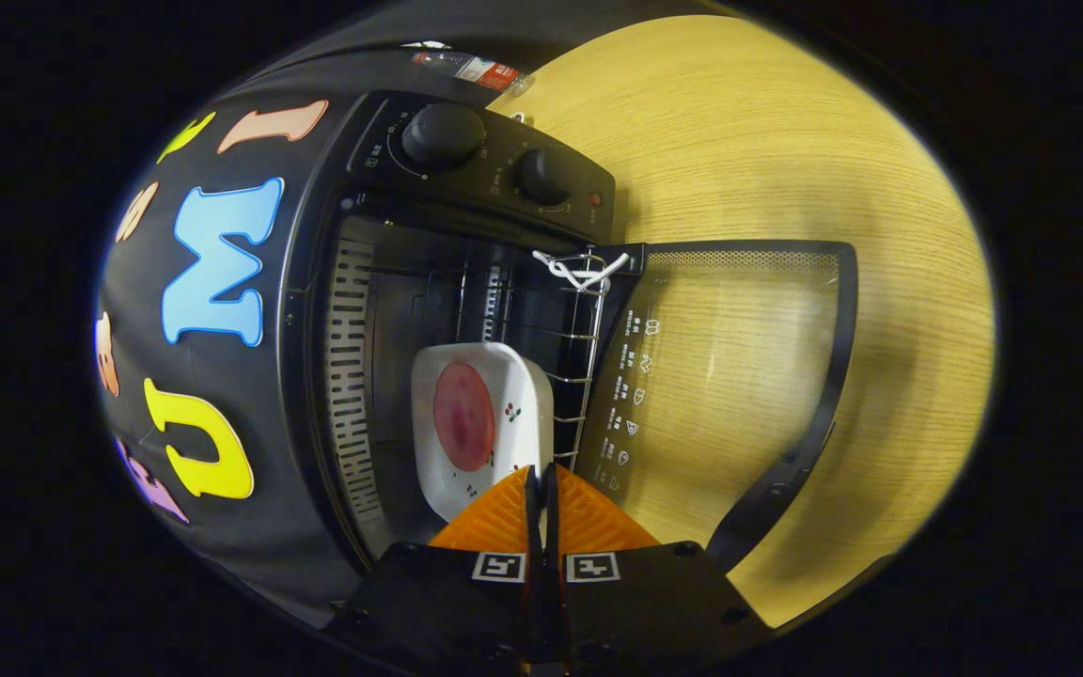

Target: Open the toaster oven, put the food inside, and close the toaster oven door.

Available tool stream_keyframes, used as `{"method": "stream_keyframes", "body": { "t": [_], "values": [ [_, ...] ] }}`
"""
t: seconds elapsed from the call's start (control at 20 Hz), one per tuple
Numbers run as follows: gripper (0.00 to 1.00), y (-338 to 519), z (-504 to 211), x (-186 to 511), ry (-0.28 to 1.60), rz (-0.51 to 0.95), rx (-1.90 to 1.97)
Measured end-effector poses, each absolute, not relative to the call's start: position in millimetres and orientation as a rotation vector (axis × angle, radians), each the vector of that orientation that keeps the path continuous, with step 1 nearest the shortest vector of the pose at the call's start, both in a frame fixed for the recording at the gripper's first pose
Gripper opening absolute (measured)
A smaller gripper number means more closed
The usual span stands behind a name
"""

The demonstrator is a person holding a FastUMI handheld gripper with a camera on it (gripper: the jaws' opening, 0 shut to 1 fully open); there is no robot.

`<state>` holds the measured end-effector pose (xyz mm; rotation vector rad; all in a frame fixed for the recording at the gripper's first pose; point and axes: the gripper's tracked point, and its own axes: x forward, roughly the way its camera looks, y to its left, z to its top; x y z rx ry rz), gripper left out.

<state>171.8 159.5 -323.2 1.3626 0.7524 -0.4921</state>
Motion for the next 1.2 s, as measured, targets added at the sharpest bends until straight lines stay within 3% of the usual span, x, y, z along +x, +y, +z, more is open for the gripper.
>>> {"method": "stream_keyframes", "body": {
  "t": [0.25, 0.45, 0.75, 0.8, 1.2],
  "values": [
    [0.03, 151.7, -325.7, 187.3, 0.723, -0.518, 1.338],
    [0.09, 159.6, -325.6, 193.5, 0.730, -0.438, 1.371],
    [0.82, 163.4, -307.1, 176.6, 0.739, -0.304, 1.208],
    [0.99, 163.1, -301.8, 171.5, 0.746, -0.268, 1.194],
    [0.97, 170.8, -292.1, 119.2, 0.816, -0.090, 0.868]
  ]
}}
